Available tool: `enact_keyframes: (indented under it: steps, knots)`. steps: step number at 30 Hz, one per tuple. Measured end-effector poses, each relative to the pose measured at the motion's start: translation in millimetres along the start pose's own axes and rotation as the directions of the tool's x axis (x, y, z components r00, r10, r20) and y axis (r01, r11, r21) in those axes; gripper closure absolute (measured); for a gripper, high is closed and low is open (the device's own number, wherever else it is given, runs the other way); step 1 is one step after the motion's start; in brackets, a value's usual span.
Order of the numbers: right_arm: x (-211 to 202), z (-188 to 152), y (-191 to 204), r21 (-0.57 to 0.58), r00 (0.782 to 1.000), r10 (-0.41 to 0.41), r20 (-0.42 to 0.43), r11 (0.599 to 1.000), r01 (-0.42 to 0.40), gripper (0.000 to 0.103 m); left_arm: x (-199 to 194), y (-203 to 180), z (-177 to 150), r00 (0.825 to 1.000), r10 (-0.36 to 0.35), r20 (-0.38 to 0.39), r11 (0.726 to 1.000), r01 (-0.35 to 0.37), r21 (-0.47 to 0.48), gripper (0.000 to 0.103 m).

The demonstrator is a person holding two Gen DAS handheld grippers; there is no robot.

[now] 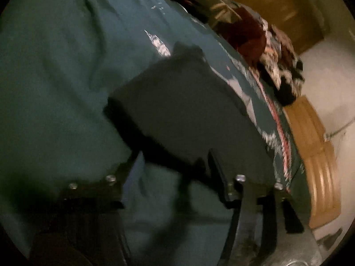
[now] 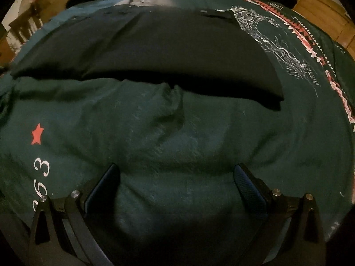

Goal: Fold large clothes
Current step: 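Grasp the edge of the folded black shirt with the right gripper and lift, then fold the lifted shirt half over onto the other half with the right gripper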

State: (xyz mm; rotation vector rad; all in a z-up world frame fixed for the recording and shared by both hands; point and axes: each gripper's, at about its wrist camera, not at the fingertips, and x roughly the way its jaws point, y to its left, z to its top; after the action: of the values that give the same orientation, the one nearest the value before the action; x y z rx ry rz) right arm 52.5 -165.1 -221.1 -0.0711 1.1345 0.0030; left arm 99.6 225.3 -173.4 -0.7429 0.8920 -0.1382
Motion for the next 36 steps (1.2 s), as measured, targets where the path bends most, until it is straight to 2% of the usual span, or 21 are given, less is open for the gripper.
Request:
enact_keyframes:
  steps: [2, 4, 6, 8, 10, 13, 14, 16, 17, 18, 20, 22, 24, 25, 27, 28, 29, 30, 31, 34, 36]
  knots:
    - [-7.3, 6.4, 3.2, -0.013, 1.0, 0.009, -0.009, 1.0, -0.009, 0.002, 3.7, -5.7, 8.0, 1.0, 0.014, 0.01, 1.0, -0.014, -0.006, 0.057]
    - [-21.4, 11.8, 11.3, -0.045, 0.999, 0.031, 0.005, 0.999, -0.031, 0.008, 9.5, -9.4, 9.6, 0.999, 0.042, 0.015, 0.999, -0.042, 0.003, 0.064]
    - [-39.1, 21.0, 19.3, -0.063, 0.997, 0.067, 0.037, 0.996, -0.064, 0.008, 12.2, -19.3, 9.3, 0.995, 0.095, 0.028, 0.994, -0.096, 0.057, 0.099]
    - [-58.3, 42.6, 26.8, -0.061, 0.988, 0.132, 0.077, 0.99, -0.127, 0.008, 6.5, -32.5, 12.7, 0.99, 0.119, 0.07, 0.985, -0.127, 0.114, 0.101]
    - [-71.1, 72.8, 33.4, -0.055, 0.974, 0.199, 0.113, 0.98, -0.194, 0.008, 1.0, -58.9, 9.3, 0.98, 0.14, 0.139, 0.963, -0.168, 0.213, 0.101]
    - [-80.1, 158.3, 59.8, -0.116, 0.921, 0.359, 0.148, 0.932, -0.344, 0.004, -9.0, -106.7, -5.1, 0.958, 0.142, 0.249, 0.888, -0.235, 0.396, 0.101]
    - [-75.9, 192.5, 73.7, -0.136, 0.903, 0.409, 0.133, 0.91, -0.392, 0.004, -9.7, -114.4, -7.4, 0.954, 0.139, 0.265, 0.871, -0.245, 0.427, 0.101]
    - [-63.3, 247.4, 102.8, -0.175, 0.876, 0.475, 0.079, 0.872, -0.457, 0.003, -8.1, -136.4, -16.9, 0.948, 0.124, 0.294, 0.817, -0.266, 0.512, 0.101]
    - [-47.9, 282.9, 130.1, -0.209, 0.85, 0.526, -0.011, 0.83, -0.517, 0.003, -0.9, -141.9, -14.3, 0.946, 0.123, 0.299, 0.796, -0.274, 0.541, 0.101]
    - [-35.7, 302.1, 148.8, -0.216, 0.832, 0.548, -0.083, 0.806, -0.552, 0.003, 2.4, -146.4, -16.9, 0.944, 0.124, 0.306, 0.777, -0.284, 0.562, 0.101]
    - [-1.7, 338.7, 193.0, -0.204, 0.779, 0.563, -0.276, 0.758, -0.62, 0.006, 7.9, -154.8, -23.9, 0.942, 0.123, 0.312, 0.739, -0.297, 0.605, 0.101]
    - [13.4, 352.5, 219.5, -0.23, 0.79, 0.514, -0.335, 0.768, -0.597, 0.006, 13.4, -161.0, -30.2, 0.943, 0.116, 0.313, 0.704, -0.3, 0.644, 0.101]
    - [23.7, 357.7, 238.7, -0.275, 0.791, 0.477, -0.382, 0.759, -0.591, 0.006, 17.0, -163.2, -34.3, 0.944, 0.105, 0.313, 0.678, -0.298, 0.672, 0.101]
    - [28.6, 358.1, 241.8, -0.3, 0.806, 0.45, -0.385, 0.765, -0.57, 0.007, 19.8, -166.3, -36.6, 0.945, 0.098, 0.312, 0.662, -0.296, 0.688, 0.101]
    - [39.6, 351.9, 243.3, -0.378, 0.867, 0.355, -0.351, 0.793, -0.477, 0.015, 26.6, -174.0, -41.8, 0.95, 0.087, 0.299, 0.634, -0.284, 0.719, 0.101]
    - [45.6, 347.5, 239.7, -0.389, 0.884, 0.323, -0.338, 0.807, -0.444, 0.022, 28.6, -177.1, -44.8, 0.954, 0.079, 0.29, 0.624, -0.274, 0.732, 0.101]
    - [53.4, 342.5, 229.1, -0.362, 0.883, 0.324, -0.339, 0.821, -0.441, 0.04, 28.7, -182.1, -50.0, 0.959, 0.066, 0.275, 0.613, -0.257, 0.748, 0.101]
    - [56.7, 338.6, 215.4, -0.315, 0.87, 0.36, -0.337, 0.828, -0.464, 0.057, 27.9, -191.2, -57.4, 0.964, 0.045, 0.263, 0.596, -0.237, 0.767, 0.101]
    - [54.3, 334.3, 196.3, -0.252, 0.848, 0.421, -0.321, 0.826, -0.505, 0.088, 29.4, -201.7, -64.4, 0.966, 0.027, 0.256, 0.581, -0.223, 0.783, 0.101]
    - [22.3, 315.8, 127.9, -0.169, 0.848, 0.511, -0.142, 0.831, -0.53, 0.088, 27.5, -242.1, -95.4, 0.982, -0.078, 0.175, 0.518, -0.11, 0.848, 0.101]
    - [3.0, 292.7, 56.6, -0.063, 0.831, 0.556, -0.028, 0.828, -0.557, 0.088, 37.2, -270.5, -123.6, 0.987, -0.138, 0.076, 0.453, -0.005, 0.892, 0.101]
